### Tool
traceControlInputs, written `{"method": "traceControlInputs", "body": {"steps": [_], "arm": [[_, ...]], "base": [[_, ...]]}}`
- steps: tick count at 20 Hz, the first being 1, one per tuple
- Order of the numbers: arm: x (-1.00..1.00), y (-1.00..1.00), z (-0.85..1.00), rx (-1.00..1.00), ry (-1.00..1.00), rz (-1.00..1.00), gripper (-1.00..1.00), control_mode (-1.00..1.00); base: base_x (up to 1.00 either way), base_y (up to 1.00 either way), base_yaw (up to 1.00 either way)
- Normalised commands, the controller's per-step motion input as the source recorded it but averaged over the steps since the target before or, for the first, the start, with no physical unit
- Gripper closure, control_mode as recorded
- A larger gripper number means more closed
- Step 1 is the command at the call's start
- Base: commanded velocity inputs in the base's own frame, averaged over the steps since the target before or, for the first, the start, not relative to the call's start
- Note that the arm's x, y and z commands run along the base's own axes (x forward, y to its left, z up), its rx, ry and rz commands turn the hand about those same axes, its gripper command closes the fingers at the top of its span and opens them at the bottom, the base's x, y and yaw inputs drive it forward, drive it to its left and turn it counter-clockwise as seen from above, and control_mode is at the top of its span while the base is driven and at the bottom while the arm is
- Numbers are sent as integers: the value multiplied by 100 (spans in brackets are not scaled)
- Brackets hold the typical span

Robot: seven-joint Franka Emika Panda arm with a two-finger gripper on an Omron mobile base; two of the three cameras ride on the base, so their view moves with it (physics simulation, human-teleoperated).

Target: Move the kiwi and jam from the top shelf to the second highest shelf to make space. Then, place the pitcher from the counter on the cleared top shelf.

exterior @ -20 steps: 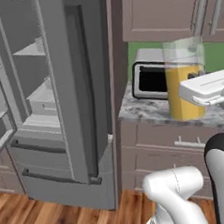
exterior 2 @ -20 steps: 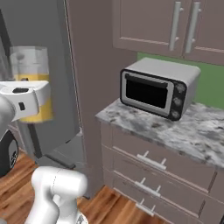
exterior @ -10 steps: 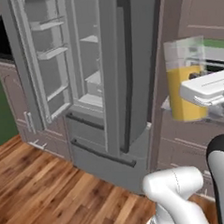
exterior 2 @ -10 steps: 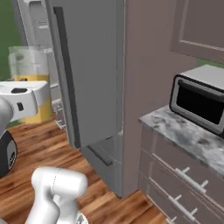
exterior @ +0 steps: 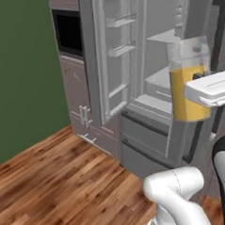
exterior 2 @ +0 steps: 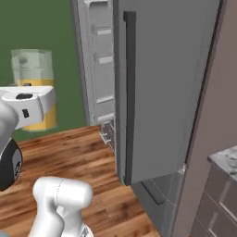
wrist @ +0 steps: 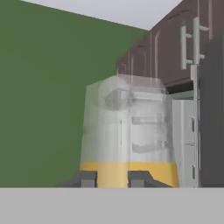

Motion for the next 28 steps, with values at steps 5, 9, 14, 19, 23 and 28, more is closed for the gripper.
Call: {"method": "traceControlInputs", "body": {"steps": [5,9,14,19,23,28], "arm": [[0,0,0,0,0,0,100,100],[0,0,0,0,0,0,100,100],[0,0,0,0,0,0,100,100],[0,0,0,0,0,0,100,100],[0,0,0,0,0,0,100,100],[0,0,0,0,0,0,100,100]], "base": [[44,80,14],[25,40,-20],[16,28,-54],[25,58,-67],[30,85,-61],[33,90,-51]]}}
